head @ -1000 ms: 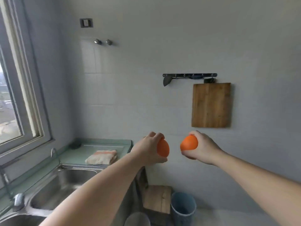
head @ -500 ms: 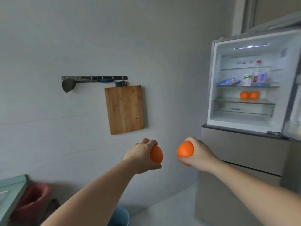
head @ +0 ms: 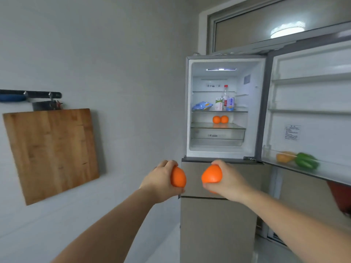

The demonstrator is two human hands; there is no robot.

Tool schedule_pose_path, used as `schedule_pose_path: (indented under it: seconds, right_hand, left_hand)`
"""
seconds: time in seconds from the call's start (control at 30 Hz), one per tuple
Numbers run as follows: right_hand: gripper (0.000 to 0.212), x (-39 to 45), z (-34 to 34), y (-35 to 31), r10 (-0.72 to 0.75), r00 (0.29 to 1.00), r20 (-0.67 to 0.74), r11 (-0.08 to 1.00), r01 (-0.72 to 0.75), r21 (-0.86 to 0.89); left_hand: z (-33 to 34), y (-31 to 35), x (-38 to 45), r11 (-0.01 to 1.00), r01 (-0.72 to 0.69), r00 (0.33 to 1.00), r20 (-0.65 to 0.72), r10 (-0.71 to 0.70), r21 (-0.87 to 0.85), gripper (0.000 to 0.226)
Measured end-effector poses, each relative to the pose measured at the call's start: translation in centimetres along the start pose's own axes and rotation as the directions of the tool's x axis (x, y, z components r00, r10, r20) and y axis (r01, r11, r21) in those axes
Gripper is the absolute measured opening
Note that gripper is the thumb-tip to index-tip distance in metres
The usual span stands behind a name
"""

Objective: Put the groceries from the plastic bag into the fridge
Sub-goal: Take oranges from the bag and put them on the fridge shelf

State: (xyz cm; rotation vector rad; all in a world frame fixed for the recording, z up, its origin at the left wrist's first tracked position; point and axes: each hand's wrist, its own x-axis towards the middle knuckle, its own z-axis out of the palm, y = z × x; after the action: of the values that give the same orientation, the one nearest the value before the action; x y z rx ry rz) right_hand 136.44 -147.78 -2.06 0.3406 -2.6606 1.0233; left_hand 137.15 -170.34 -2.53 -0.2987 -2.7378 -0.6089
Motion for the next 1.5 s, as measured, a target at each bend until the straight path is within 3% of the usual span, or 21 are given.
schedule_pose_path:
  seconds: [0.17,0.47,0.83,1.13,1.37,1.5]
  right_hand:
    - [0.076,4.9,-0.9,3.5,0.056,0.996,-0.071,0.996,-0.060,-0.065]
    - [0.080,19.0,-1.6,11.8,0.038,0.993,-0.116,0.999,-0.042,-0.032]
    - [0.071,34.2,-2.2,18.9,0.021,0.993,-0.115,0.999,-0.018,0.030]
    - [0.047,47.1,-1.8,22.7,0.035,0.979,-0.201,0.999,-0.029,0.033]
    - [0.053,58.3,-1.1,24.4,0.167,0.909,-0.381,0.981,-0.117,0.152]
    - [0.069,62.8,-0.5,25.2,0.182,0.900,-0.395,0.982,-0.145,0.120]
  left_hand:
    - [2.8,0.5,6.9,0.995,-0.098,0.995,0.016,0.098,-0.034,0.077]
    - [8.1,1.6,22.0,0.990,-0.134,0.991,0.002,0.134,0.033,0.080]
    - [12.6,2.7,37.8,0.995,-0.088,0.995,-0.032,0.090,0.054,0.089]
    - [16.7,-0.1,52.2,0.987,-0.163,0.983,-0.079,0.163,0.003,0.072]
    - [19.1,-3.0,64.1,0.969,-0.219,0.971,-0.119,0.206,-0.110,0.086]
    - [20.3,-3.5,68.9,0.965,-0.203,0.974,-0.132,0.182,-0.164,0.080]
